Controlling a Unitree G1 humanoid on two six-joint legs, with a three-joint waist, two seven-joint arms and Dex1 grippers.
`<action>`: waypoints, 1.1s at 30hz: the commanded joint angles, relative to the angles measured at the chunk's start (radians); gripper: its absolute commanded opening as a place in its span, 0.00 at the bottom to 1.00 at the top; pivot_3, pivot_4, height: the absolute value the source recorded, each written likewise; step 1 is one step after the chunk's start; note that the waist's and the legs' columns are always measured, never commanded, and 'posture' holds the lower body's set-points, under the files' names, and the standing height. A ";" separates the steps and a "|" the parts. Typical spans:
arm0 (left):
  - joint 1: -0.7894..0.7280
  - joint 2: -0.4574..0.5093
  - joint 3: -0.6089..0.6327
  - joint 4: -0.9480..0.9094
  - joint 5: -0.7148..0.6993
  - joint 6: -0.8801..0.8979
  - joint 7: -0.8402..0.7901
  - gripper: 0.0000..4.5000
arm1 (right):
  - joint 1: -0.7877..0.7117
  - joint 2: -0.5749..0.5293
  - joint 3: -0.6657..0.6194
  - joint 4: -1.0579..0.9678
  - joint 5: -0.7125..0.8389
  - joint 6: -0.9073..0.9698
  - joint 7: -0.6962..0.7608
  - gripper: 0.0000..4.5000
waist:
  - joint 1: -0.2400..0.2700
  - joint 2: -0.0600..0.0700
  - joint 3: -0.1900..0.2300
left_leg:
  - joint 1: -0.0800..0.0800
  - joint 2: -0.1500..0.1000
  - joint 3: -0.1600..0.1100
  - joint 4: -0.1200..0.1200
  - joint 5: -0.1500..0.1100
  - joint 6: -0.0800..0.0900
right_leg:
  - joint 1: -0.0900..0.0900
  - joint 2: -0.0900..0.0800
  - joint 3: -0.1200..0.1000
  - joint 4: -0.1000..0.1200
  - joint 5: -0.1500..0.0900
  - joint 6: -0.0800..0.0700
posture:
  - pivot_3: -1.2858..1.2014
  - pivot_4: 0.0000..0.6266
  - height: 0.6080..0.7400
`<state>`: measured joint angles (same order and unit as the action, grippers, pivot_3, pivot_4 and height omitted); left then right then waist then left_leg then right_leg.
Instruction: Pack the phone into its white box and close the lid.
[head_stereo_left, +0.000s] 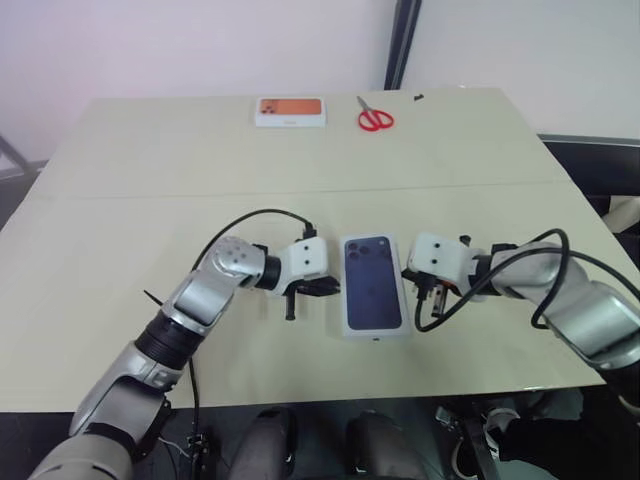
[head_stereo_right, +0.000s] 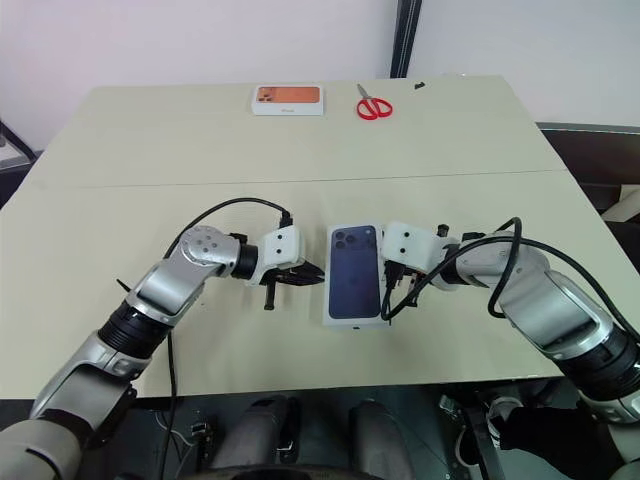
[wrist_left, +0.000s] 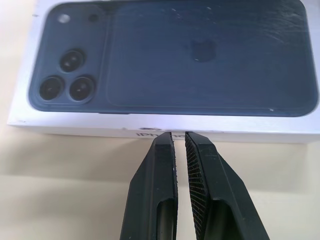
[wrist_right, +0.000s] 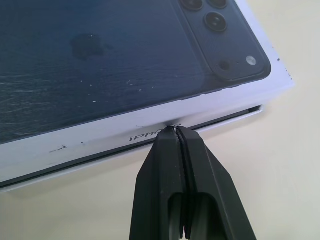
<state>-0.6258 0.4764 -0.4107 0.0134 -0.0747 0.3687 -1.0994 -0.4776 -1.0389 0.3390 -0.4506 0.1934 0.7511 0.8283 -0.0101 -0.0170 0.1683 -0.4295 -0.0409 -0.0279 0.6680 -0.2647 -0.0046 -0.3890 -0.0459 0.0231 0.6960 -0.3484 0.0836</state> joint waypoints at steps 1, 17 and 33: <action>0.008 -0.022 0.027 -0.047 -0.029 0.006 0.016 0.10 | 0.004 0.008 -0.040 -0.048 -0.012 -0.012 0.016 0.01 | 0.000 0.000 0.000 | 0.000 0.000 0.000 0.000 0.000 0.000 | 0.000 0.000 0.000 0.000 0.000 0.000 | 0.52 0.24 1.00; 0.012 -0.065 0.054 -0.078 -0.059 0.041 0.033 0.10 | 0.062 0.009 -0.087 -0.056 -0.049 -0.006 0.045 0.01 | 0.001 0.000 0.000 | 0.000 0.000 0.000 0.000 0.000 0.000 | 0.000 0.000 0.000 0.000 0.000 0.000 | 0.52 0.24 1.00; 0.029 -0.014 0.037 -0.062 -0.023 0.028 0.026 0.10 | 0.095 -0.005 -0.123 -0.065 -0.055 0.002 0.062 0.01 | 0.000 0.000 0.000 | 0.000 0.000 0.000 0.000 0.000 0.000 | 0.000 0.000 0.000 0.001 0.000 0.000 | 0.52 0.24 1.00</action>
<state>-0.5866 0.4565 -0.3967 -0.0293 -0.0961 0.4209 -1.0819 -0.3725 -1.0317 0.2640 -0.4847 0.1397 0.7587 0.8862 -0.0105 -0.0170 0.1683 -0.4294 -0.0410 -0.0279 0.6684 -0.2647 -0.0046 -0.3889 -0.0458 0.0231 0.6965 -0.3484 0.0836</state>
